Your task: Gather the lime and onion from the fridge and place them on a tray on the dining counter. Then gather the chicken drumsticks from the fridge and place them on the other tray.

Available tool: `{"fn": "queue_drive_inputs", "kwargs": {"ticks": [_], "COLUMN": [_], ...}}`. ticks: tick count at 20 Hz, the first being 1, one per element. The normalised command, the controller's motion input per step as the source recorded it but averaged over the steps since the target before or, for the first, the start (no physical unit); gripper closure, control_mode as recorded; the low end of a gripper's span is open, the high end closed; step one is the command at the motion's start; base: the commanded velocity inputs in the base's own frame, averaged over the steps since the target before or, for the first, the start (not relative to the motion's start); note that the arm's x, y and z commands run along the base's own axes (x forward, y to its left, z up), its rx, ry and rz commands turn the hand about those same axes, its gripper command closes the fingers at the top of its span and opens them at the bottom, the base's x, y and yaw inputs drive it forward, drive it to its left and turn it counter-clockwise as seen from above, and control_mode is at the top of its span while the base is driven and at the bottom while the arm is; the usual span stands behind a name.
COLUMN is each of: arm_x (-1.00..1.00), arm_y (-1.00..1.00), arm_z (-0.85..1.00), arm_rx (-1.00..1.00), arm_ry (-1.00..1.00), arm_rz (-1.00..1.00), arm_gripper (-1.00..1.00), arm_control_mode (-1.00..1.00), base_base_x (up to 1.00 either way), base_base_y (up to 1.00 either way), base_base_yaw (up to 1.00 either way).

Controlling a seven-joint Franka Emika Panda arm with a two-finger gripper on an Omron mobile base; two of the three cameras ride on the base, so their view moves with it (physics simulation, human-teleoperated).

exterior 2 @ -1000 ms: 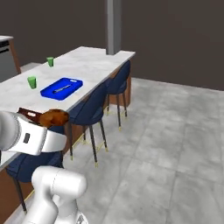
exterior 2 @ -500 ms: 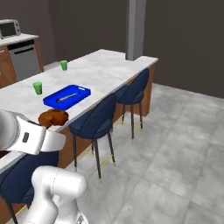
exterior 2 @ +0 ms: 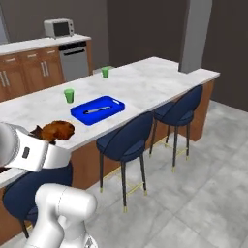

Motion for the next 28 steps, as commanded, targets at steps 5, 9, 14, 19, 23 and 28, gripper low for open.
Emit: {"fn": "queue_drive_inputs", "kwargs": {"ticks": [5, 9, 14, 19, 23, 28], "arm_x": [0.0, 0.0, 0.0, 0.0, 0.0, 0.0], "arm_y": [0.0, 0.0, 0.0, 0.0, 0.0, 0.0], "arm_z": [0.0, 0.0, 0.0, 0.0, 0.0, 0.0], "arm_rx": [0.0, 0.0, 0.0, 0.0, 0.0, 0.0], "arm_ry": [0.0, 0.0, 0.0, 0.0, 0.0, 0.0], "arm_rz": [0.0, 0.0, 0.0, 0.0, 0.0, 0.0], "arm_gripper": [1.0, 1.0, 1.0, 1.0, 1.0, 1.0], "arm_control_mode": [1.0, 1.0, 1.0, 1.0, 1.0, 1.0], "base_base_x": [0.14, 0.16, 0.16, 0.16, 0.17, 0.18], "base_base_y": [-0.54, -0.53, -0.52, -0.55, -0.61, -0.65], "base_base_yaw": [0.46, 0.46, 0.47, 0.46, 0.44, 0.43]}}
